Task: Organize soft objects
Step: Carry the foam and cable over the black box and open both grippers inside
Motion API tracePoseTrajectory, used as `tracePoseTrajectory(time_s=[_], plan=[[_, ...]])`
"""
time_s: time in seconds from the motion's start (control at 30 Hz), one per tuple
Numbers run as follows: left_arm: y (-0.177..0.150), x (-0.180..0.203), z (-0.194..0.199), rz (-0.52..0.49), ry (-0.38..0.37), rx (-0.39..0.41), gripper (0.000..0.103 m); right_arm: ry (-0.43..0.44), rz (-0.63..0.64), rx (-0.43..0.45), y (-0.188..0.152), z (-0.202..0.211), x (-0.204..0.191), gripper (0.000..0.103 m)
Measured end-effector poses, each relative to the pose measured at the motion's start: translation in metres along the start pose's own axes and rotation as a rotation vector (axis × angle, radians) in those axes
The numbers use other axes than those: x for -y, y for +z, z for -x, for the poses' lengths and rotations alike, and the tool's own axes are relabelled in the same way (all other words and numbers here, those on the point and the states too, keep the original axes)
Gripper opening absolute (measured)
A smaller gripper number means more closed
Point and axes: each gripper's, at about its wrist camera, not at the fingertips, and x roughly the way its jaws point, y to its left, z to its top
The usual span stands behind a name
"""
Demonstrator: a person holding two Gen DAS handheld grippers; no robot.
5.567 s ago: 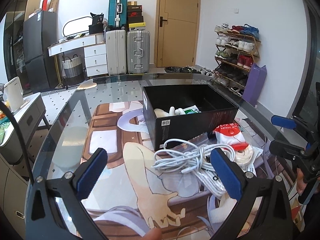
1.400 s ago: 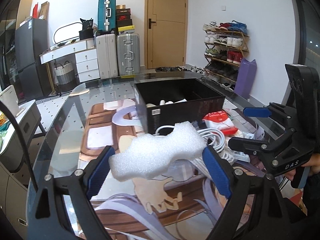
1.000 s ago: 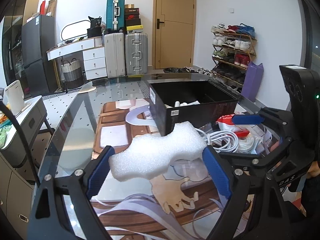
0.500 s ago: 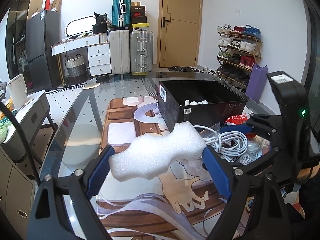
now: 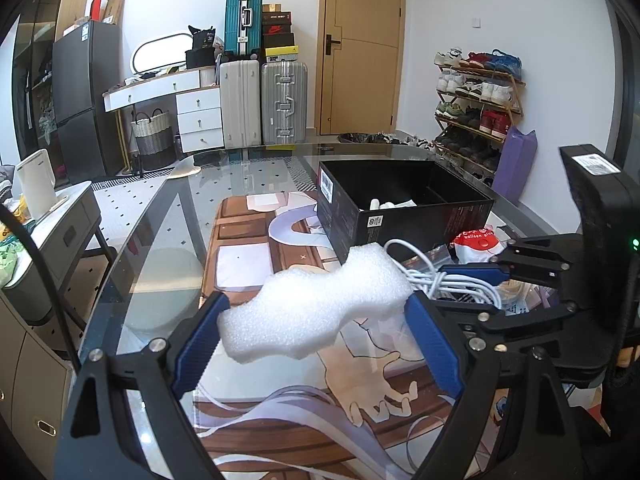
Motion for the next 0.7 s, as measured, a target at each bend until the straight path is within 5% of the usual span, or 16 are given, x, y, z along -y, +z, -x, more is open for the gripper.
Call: tracePoseTrajectory(time_s=[0.7], plan=[[0.005, 0.011, 0.009, -0.002, -0.039, 0.004, 0.089, -0.026, -0.080, 0.146, 0.000, 0.070, 0.019, 0.033]])
